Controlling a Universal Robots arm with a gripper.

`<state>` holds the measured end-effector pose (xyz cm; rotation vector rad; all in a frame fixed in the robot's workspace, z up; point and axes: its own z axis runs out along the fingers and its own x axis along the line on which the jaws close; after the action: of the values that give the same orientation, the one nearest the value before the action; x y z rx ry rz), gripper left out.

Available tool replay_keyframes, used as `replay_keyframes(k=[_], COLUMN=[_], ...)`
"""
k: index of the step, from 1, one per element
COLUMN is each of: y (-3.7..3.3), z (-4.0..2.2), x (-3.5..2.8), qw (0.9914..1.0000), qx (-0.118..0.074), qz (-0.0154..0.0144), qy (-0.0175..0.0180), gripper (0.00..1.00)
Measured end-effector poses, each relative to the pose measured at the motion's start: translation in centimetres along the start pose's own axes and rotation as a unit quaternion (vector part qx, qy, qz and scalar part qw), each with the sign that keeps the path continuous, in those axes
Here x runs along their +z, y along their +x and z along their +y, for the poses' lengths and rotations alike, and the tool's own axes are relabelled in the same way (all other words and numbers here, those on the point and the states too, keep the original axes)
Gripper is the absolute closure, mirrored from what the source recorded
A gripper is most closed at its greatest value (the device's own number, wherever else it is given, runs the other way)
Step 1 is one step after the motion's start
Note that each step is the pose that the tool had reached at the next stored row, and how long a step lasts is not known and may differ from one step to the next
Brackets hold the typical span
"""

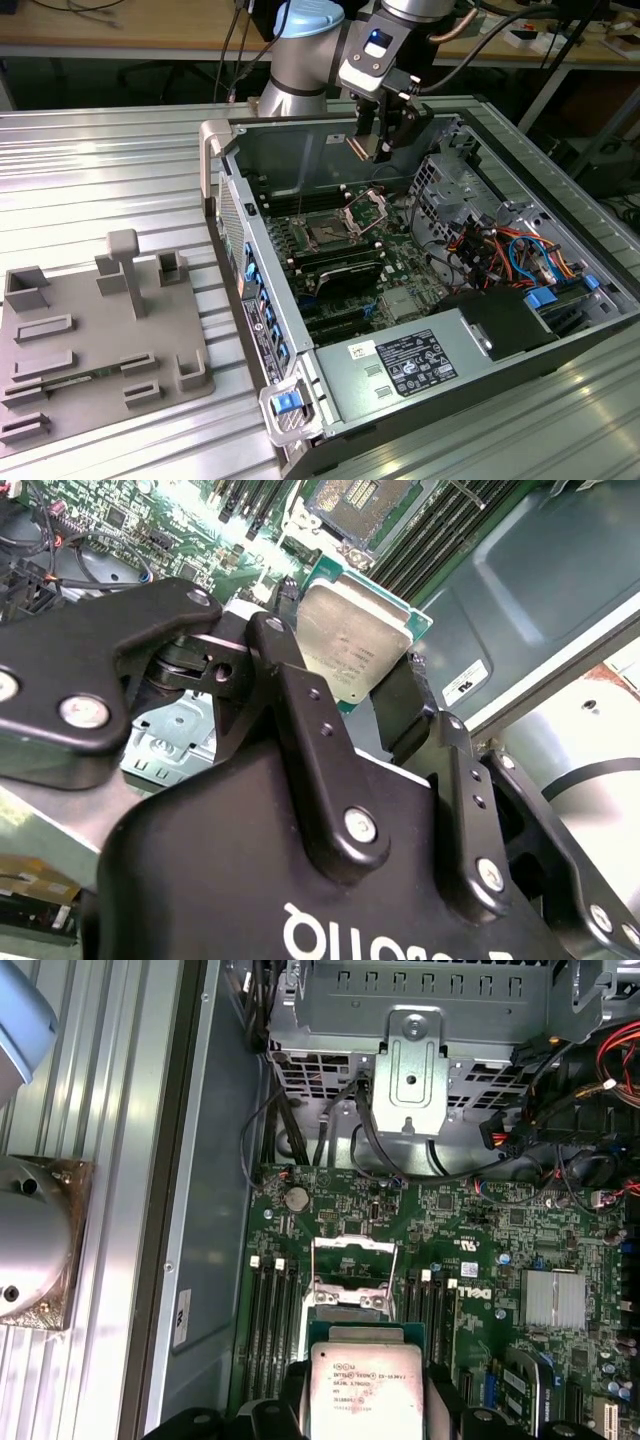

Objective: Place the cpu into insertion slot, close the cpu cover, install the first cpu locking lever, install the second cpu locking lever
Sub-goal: 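Place the cpu into insertion slot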

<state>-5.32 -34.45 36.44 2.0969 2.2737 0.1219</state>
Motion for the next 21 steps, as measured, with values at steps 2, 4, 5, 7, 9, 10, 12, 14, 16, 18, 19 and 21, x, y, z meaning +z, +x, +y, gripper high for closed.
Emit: replay_keyframes(k=[2, 4, 5, 7, 9, 10, 12, 14, 16, 18, 19, 21], y=[0.00, 0.01, 0.01, 0.03, 0.03, 0.03, 0.03, 0.03, 0.04, 0.05, 0.05, 0.06], z=[0.00, 0.00, 0.00, 0.00, -0.01, -0.01, -0.03, -0.05, -0.28, -0.48, -0.58, -0.80], x=[0.00, 0.01, 0.02, 0.04, 0.10, 0.13, 0.32, 0.57, 0.90, 1.22, 1.41, 1.81], qw=[1.00000, 0.99998, 0.99997, 0.99990, 0.99967, 0.99956, 0.99920, 0.99863, 0.99809, 0.99814, 0.99823, 0.99843], qx=[0.003, 0.006, 0.008, 0.014, 0.025, 0.030, 0.040, 0.052, 0.062, 0.061, 0.059, 0.056], qz=[-0.0002, -0.0005, -0.0007, -0.0013, -0.0022, -0.0026, -0.0036, -0.0047, -0.0055, -0.0054, -0.0053, -0.0049], qy=[0.0000, -0.0001, -0.0002, -0.0003, -0.0005, -0.0006, -0.0008, -0.0010, -0.0013, -0.0011, -0.0011, -0.0011], gripper=[0.45, 0.45, 0.45, 0.45, 0.45, 0.45, 0.45, 0.45, 0.45, 0.45, 0.45, 0.45])
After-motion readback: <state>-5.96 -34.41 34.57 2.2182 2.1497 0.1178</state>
